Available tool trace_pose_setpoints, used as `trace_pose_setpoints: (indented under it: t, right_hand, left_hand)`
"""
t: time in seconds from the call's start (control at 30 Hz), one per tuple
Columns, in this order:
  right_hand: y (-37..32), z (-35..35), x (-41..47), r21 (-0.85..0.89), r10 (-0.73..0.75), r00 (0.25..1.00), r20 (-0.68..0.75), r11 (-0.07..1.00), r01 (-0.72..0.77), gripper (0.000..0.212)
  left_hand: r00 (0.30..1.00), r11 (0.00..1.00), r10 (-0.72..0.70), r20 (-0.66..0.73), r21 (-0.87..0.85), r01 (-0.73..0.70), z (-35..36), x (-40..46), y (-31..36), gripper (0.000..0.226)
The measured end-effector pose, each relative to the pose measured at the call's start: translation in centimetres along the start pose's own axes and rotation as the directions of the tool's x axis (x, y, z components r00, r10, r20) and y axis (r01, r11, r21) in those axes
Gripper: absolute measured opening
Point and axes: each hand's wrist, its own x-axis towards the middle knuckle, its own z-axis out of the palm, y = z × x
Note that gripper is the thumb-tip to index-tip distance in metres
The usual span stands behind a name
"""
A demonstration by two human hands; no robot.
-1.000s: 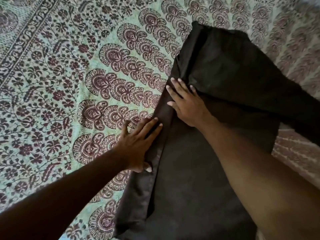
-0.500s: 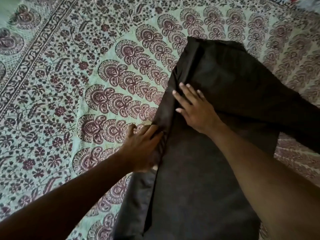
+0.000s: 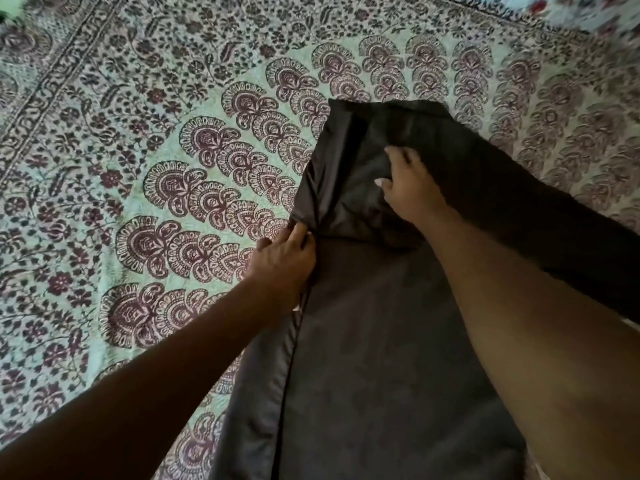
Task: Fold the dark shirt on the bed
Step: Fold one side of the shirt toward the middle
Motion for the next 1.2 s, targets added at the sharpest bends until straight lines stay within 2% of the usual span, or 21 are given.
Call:
trace_pose_setpoints:
  t: [0.07,0.13,0.27,0.37,0.43,0.47,0.53,0.6,0.63,0.67,0.7,0.77,0.83,0.9,0.97,1.07,1.1,1.2]
  right_hand:
    - [-0.2,-1.6,1.2,-0.067,0.016,0.996,0.085,0.998,-0.010,0.055]
    - [-0.2,-3.0,2.0,-0.151,0.027,0.996,0.089,0.988,-0.014,0.047]
    - [1.3,-5.4,3.3,-0.246,0.059,0.998,-0.031,0.967,-0.065,0.033]
    - [3.2,-6.8,3.8,-0.160,0.137,0.981,-0.138,0.974,-0.159,0.029]
    - [4.3,-7.3,4.0,-0.084,0.174,0.978,-0.114,0.979,-0.184,0.023]
    - [4.6,-7.6,3.9,-0.039,0.191,0.979,-0.078,0.980,-0.194,0.026]
    - [5.5,-7.6,3.4,0.017,0.204,0.977,0.069,0.978,-0.206,0.053]
    - [6.7,-7.3,2.8,-0.037,0.217,0.946,0.239,0.976,-0.215,0.093]
    - [7.6,-7.1,2.7,-0.097,0.237,0.929,0.284,0.971,-0.218,0.103]
    - [8.4,-7.0,2.5,-0.136,0.268,0.913,0.307,0.962,-0.236,0.100]
    - [8.8,-7.1,2.3,-0.155,0.290,0.907,0.307,0.955,-0.253,0.084]
    - [9.8,-7.2,1.9,-0.141,0.295,0.925,0.240,0.953,-0.267,0.046]
    - [10.3,-7.9,1.2,-0.106,0.279,0.946,0.166,0.959,-0.264,0.033]
    - [10.7,-8.4,0.5,-0.079,0.248,0.958,0.143,0.968,-0.239,0.038]
    - [11.4,-9.3,-0.7,-0.106,0.251,0.948,0.194,0.966,-0.234,0.054]
    - [13.8,-11.1,-3.6,-0.217,0.293,0.909,0.298,0.948,-0.234,0.085]
    - [14.8,-11.4,-4.5,-0.253,0.322,0.891,0.319,0.935,-0.247,0.081]
    - [16.6,-11.9,-6.8,-0.253,0.388,0.865,0.318,0.914,-0.317,0.048]
  left_hand:
    - [1.000,0.997,-0.015,-0.018,-0.070,0.014,-0.6,0.4,-0.2,0.063]
    - [0.997,0.990,-0.056,-0.048,-0.129,0.049,-1.4,1.0,-0.3,0.054]
    - [0.995,0.992,-0.100,-0.004,-0.071,0.100,-2.1,2.0,0.0,0.090]
    - [0.992,0.993,-0.114,0.058,0.015,0.113,-2.4,2.4,1.0,0.095]
    - [0.989,0.992,-0.116,0.087,0.055,0.112,-3.0,2.4,1.5,0.093]
    - [0.990,0.991,-0.114,0.086,0.074,0.108,-3.3,2.6,1.6,0.090]
    - [0.989,0.989,-0.111,0.100,0.107,0.100,-4.0,2.9,1.6,0.073]
    - [0.990,0.993,-0.107,0.091,0.061,0.102,-4.9,3.3,1.8,0.046]
    - [0.991,0.994,-0.109,0.078,0.031,0.107,-5.2,3.7,1.8,0.038]
    - [0.993,0.994,-0.111,0.047,-0.012,0.112,-5.5,4.2,1.9,0.035]
    - [0.994,0.992,-0.107,0.010,-0.069,0.107,-5.5,4.9,1.8,0.035]
    - [0.997,0.977,-0.064,-0.048,-0.206,0.053,-5.2,7.0,1.6,0.039]
    - [1.000,0.959,-0.003,-0.026,-0.283,-0.005,-5.1,9.0,1.4,0.056]
    - [1.000,0.945,-0.002,0.003,-0.326,0.003,-4.9,10.0,1.3,0.085]
    - [0.999,0.955,-0.030,0.012,-0.295,0.033,-4.9,10.4,1.4,0.107]
    - [0.998,0.976,-0.046,0.035,-0.211,0.053,-4.5,10.6,1.7,0.114]
    - [0.998,0.977,-0.049,0.039,-0.204,0.056,-4.6,10.7,1.7,0.114]
    - [0.997,0.983,-0.057,0.060,-0.169,0.067,-5.0,11.2,1.7,0.113]
